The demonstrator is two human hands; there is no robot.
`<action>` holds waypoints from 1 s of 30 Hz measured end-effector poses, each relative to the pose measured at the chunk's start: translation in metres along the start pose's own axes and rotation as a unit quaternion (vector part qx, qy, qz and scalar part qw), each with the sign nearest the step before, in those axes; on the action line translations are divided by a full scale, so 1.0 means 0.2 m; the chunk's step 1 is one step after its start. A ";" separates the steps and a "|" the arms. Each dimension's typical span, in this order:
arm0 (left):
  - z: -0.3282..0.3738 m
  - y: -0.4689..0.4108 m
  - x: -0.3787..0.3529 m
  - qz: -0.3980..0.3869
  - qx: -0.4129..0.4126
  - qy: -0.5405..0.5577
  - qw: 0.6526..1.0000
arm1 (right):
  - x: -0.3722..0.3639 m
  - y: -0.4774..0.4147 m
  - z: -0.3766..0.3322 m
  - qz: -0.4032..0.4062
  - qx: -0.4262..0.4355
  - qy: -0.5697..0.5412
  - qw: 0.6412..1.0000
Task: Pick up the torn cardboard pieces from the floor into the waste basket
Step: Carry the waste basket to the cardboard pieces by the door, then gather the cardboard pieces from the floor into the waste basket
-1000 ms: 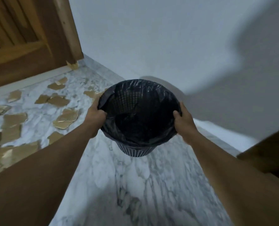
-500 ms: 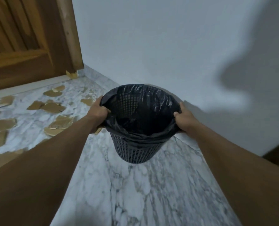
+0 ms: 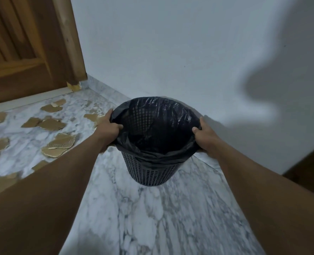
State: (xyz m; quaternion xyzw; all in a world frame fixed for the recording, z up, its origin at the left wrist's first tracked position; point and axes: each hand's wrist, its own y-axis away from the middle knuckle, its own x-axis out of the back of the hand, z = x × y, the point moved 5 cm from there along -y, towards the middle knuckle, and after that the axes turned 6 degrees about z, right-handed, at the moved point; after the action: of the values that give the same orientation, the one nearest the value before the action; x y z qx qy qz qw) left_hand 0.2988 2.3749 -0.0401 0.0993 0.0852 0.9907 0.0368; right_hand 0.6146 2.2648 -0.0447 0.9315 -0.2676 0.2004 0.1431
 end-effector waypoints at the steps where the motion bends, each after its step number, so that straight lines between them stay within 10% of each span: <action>1: -0.01 -0.01 0.00 -0.003 0.003 0.009 1.000 | 0.00 0.01 0.00 -0.005 0.000 -0.003 1.000; 14: -0.12 0.18 0.44 0.054 -0.024 -0.124 0.990 | -0.29 0.35 -0.45 0.048 0.137 0.235 0.961; 30: -1.06 0.77 1.61 0.141 0.052 -0.379 0.913 | -1.55 1.25 -0.48 -0.140 0.345 0.350 0.859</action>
State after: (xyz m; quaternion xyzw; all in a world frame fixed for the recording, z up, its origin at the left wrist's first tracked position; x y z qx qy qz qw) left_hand -0.0683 2.2178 -0.1559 0.4798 0.1010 0.8680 -0.0789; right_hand 0.2071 2.2340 -0.0610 0.8174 0.0200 0.5706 -0.0765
